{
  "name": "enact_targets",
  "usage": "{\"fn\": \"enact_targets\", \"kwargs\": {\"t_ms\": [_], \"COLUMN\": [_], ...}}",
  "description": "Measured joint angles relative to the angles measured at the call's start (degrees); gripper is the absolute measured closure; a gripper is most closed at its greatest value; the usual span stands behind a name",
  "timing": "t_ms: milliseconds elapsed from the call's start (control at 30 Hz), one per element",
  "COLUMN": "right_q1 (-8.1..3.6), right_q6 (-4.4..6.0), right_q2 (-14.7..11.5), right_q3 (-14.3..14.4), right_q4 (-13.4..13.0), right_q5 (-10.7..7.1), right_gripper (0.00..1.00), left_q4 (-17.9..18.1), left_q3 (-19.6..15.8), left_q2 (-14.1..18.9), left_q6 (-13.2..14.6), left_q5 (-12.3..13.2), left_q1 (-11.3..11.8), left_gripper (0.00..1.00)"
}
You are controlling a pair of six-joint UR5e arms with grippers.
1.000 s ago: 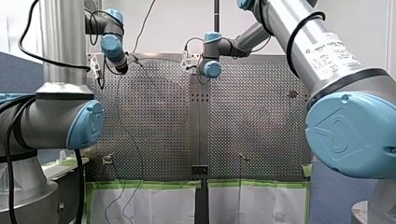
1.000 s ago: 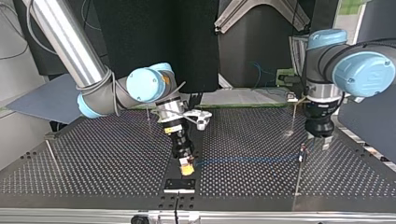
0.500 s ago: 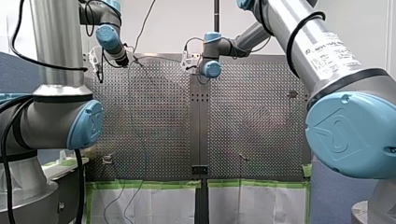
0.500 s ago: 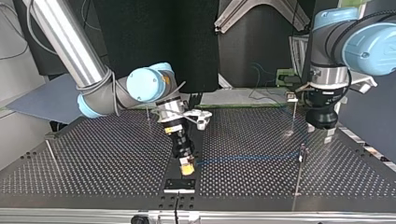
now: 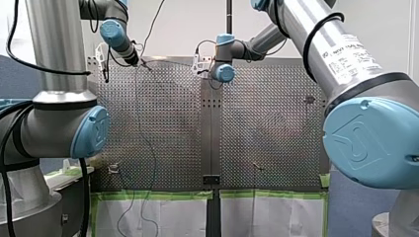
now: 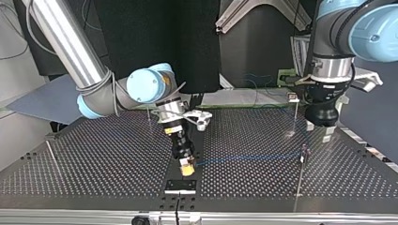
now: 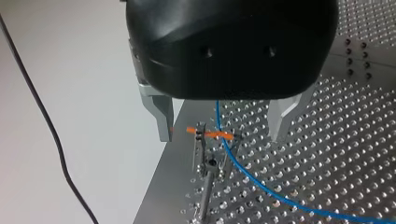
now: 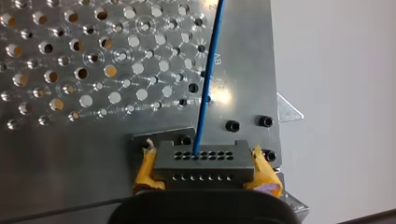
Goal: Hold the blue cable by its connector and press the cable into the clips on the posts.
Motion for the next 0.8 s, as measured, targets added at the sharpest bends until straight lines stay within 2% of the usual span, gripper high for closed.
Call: {"fn": "enact_targets", "kwargs": {"t_ms": [267, 400, 633, 800], "right_q1": [-0.25, -0.34, -0.48, -0.59], "right_q6": [0.0, 0.0, -0.05, -0.08], "right_q2": [0.0, 0.0, 0.0, 0.0], "right_q3": [0.0, 0.0, 0.0, 0.0], "right_q4": [0.1, 0.2, 0.2, 0.2], "right_q5": [0.04, 0.05, 0.05, 0.0], "right_gripper": [1.0, 1.0, 1.0, 1.0], "left_q4": [-0.2, -0.9, -1.0, -0.6], "left_q3": [0.0, 0.2, 0.6, 1.0], "left_q2": [-0.7, -0.8, -1.0, -1.1], "left_q6": [2.7, 4.4, 5.9, 6.4], "left_q5": [3.2, 3.9, 3.8, 2.8], "left_q1": [-1.9, -2.6, -3.7, -4.0], "left_gripper": [0.0, 0.0, 0.0, 0.0]}}
